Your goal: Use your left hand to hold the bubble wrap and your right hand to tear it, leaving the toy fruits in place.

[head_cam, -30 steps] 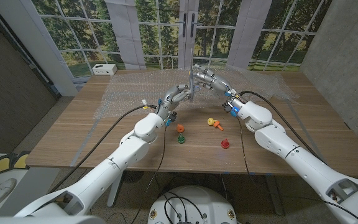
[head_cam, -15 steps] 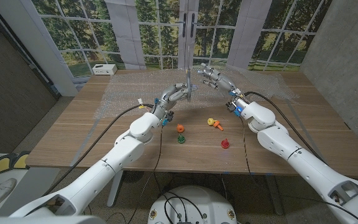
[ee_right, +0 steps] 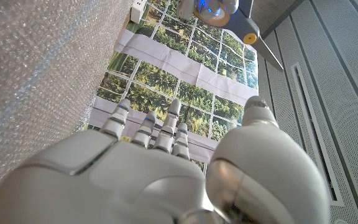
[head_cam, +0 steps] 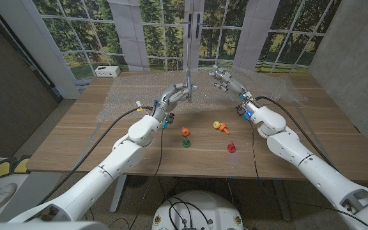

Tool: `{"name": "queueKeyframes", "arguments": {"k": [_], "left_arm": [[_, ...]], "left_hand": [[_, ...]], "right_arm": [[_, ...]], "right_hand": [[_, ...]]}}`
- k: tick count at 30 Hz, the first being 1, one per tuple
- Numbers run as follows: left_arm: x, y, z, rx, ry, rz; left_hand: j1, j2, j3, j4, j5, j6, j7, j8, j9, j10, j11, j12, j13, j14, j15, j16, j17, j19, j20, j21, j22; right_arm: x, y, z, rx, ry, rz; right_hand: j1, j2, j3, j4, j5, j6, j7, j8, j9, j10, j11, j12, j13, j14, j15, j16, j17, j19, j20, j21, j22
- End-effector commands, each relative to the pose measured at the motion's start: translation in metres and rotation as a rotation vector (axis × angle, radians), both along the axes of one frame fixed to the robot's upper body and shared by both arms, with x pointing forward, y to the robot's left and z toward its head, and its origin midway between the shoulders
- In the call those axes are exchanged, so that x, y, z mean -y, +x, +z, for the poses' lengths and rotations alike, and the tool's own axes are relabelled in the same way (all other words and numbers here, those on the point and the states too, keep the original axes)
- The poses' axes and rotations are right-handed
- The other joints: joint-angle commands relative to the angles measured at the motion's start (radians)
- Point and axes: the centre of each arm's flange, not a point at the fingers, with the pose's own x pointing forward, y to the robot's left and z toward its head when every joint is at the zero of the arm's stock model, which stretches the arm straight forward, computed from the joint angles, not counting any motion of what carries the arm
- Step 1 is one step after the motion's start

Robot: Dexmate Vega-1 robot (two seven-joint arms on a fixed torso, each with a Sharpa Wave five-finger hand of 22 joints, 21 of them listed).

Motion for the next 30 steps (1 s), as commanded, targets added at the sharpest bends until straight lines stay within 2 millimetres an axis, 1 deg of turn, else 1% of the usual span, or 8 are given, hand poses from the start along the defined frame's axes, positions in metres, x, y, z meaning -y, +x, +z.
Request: {"name": "queueKeyframes", "arguments": {"k": [1,12,14,17,23,24,27,30], "left_arm": [[-0.004,-0.002,-0.001,-0.009,-0.014,0.023],[-0.003,-0.001,-0.004,-0.010,-0.032,0.065],[-0.003,0.000,-0.005,-0.013,-0.044,0.072],[-0.004,0.003,-0.008,-0.027,-0.063,0.079],[-0.007,0.008,-0.013,-0.066,-0.087,0.088],[-0.008,0.008,-0.014,-0.067,-0.091,0.096],[-0.010,0.010,-0.015,-0.082,-0.099,0.107],[-0.013,0.011,-0.016,-0.096,-0.112,0.120]], "left_hand": [[-0.044,-0.031,-0.031,0.009,0.006,0.019,-0.001,0.048,0.054,0.241,-0.201,0.544,0.000,0.017,-0.055,-0.004,-0.001,0.013,-0.085,0.019,-0.014],[-0.141,-0.125,-0.118,0.046,0.045,0.022,0.003,0.129,0.161,0.267,-0.202,0.543,0.000,0.039,-0.055,-0.003,0.000,0.033,-0.093,0.038,-0.054],[-0.178,-0.174,-0.163,0.059,0.068,0.039,0.002,0.155,0.191,0.279,-0.201,0.543,-0.001,0.049,-0.055,-0.002,-0.001,0.041,-0.093,0.043,-0.064],[-0.201,-0.200,-0.196,0.070,0.093,0.046,0.009,0.167,0.207,0.286,-0.200,0.542,-0.001,0.058,-0.055,-0.002,-0.002,0.047,-0.092,0.046,-0.072],[-0.277,-0.254,-0.284,0.103,0.151,0.062,0.025,0.148,0.173,0.297,-0.201,0.542,-0.001,0.074,-0.055,-0.003,-0.003,0.065,-0.095,0.042,-0.094],[-0.306,-0.262,-0.322,0.117,0.175,0.069,0.027,0.139,0.158,0.302,-0.200,0.542,-0.001,0.080,-0.055,-0.003,-0.003,0.064,-0.094,0.043,-0.090],[-0.348,-0.270,-0.388,0.137,0.216,0.084,0.046,0.117,0.121,0.306,-0.200,0.543,-0.001,0.086,-0.055,-0.003,-0.003,0.076,-0.091,0.040,-0.094],[-0.386,-0.275,-0.422,0.153,0.234,0.098,0.051,0.108,0.103,0.310,-0.200,0.544,0.000,0.091,-0.055,-0.002,-0.003,0.089,-0.089,0.035,-0.100]], "right_arm": [[0.003,0.004,-0.002,-0.018,0.010,-0.003],[0.004,0.005,0.001,-0.014,0.018,0.004],[0.004,0.005,0.001,-0.012,0.018,0.003],[0.003,0.006,0.002,-0.011,0.017,0.006],[0.003,0.007,0.004,-0.006,0.016,0.006],[0.003,0.007,0.005,-0.007,0.019,0.006],[0.002,0.007,0.006,-0.004,0.016,0.006],[0.002,0.008,0.006,-0.006,0.018,0.008]], "right_hand": [[-0.008,0.003,-0.001,0.000,-0.003,-0.002,0.002,0.004,0.002,0.007,0.000,-0.004,-0.002,0.000,-0.010,0.005,0.002,-0.007,0.005,0.006,0.003],[-0.009,0.008,-0.001,-0.001,-0.008,-0.001,0.002,0.006,0.001,0.012,-0.014,-0.011,-0.007,-0.001,-0.013,0.006,0.000,-0.007,0.005,0.007,0.003],[-0.009,0.008,-0.001,-0.001,-0.008,-0.001,0.002,0.006,0.001,0.013,-0.014,-0.011,-0.007,-0.001,-0.014,0.007,-0.001,-0.007,0.005,0.007,0.003],[-0.010,0.008,-0.002,-0.002,-0.009,-0.002,0.002,0.006,0.001,0.016,-0.021,-0.013,-0.009,-0.001,-0.014,0.007,-0.001,-0.007,0.005,0.007,0.003],[-0.011,0.009,-0.002,-0.002,-0.010,0.001,0.002,0.007,0.001,0.019,-0.022,-0.014,-0.010,-0.001,-0.016,0.008,-0.002,-0.007,0.005,0.007,0.003],[-0.011,0.009,-0.002,-0.002,-0.011,0.001,0.002,0.007,0.001,0.019,-0.022,-0.014,-0.010,-0.001,-0.016,0.008,-0.002,-0.007,0.005,0.007,0.003],[-0.012,0.009,-0.003,-0.003,-0.012,0.001,0.002,0.008,0.001,0.023,-0.026,-0.015,-0.011,0.000,-0.017,0.008,-0.002,-0.007,0.005,0.007,0.003],[-0.012,0.010,-0.003,-0.003,-0.012,0.001,0.002,0.008,0.001,0.025,-0.026,-0.016,-0.012,0.000,-0.017,0.009,-0.003,-0.007,0.005,0.007,0.003]]}}
